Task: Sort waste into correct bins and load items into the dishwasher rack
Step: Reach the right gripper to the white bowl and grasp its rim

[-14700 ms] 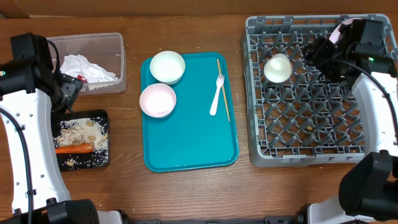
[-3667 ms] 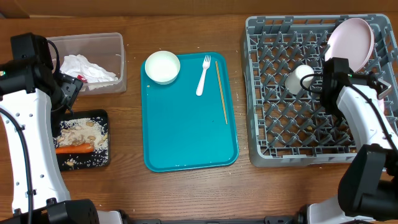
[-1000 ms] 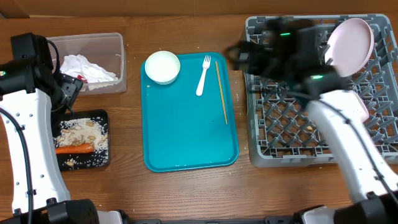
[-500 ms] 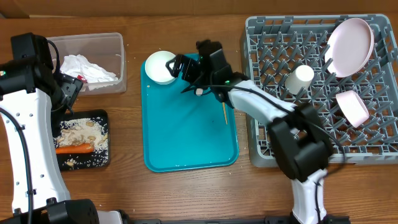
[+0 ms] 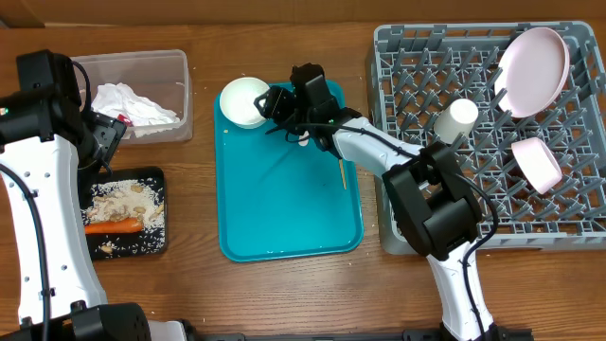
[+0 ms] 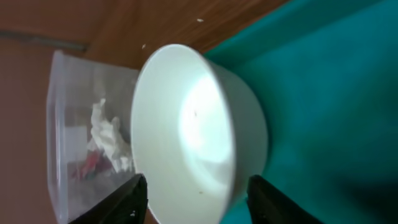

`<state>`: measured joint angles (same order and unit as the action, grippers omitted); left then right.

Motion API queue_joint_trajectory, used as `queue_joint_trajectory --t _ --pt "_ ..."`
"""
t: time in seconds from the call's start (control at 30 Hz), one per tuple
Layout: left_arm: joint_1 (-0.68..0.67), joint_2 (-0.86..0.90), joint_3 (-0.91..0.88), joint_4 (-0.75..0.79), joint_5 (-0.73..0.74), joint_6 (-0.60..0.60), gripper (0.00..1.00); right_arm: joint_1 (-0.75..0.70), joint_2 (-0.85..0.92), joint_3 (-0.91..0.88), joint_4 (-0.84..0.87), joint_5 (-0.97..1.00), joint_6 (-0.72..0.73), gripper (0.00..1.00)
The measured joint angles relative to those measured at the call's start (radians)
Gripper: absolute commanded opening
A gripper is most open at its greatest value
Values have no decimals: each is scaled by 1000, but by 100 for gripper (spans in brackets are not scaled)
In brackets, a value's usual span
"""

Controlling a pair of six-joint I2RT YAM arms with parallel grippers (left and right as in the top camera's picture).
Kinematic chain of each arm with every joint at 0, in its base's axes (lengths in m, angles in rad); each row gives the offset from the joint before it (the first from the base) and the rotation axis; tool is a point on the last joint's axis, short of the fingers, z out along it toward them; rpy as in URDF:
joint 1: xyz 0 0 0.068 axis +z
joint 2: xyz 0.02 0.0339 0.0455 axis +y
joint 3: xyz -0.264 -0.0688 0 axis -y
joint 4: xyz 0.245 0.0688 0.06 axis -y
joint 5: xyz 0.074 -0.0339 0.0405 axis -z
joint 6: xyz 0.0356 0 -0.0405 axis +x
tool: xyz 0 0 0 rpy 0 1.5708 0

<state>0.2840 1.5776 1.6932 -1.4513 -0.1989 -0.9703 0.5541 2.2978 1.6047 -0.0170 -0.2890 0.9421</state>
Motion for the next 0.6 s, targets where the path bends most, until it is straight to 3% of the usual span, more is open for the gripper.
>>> queue_joint_trajectory --t 0.27,0.37,0.53,0.6 --pt "0 0 0 0 0 0 100 21 0 1 -73 77 0 53" --pt "0 0 0 0 0 0 100 23 0 1 -77 92 -1 34" --pt "0 0 0 0 0 0 100 24 0 5 -142 131 -4 24" --pt "0 0 0 0 0 0 100 24 0 5 -160 140 -11 11"
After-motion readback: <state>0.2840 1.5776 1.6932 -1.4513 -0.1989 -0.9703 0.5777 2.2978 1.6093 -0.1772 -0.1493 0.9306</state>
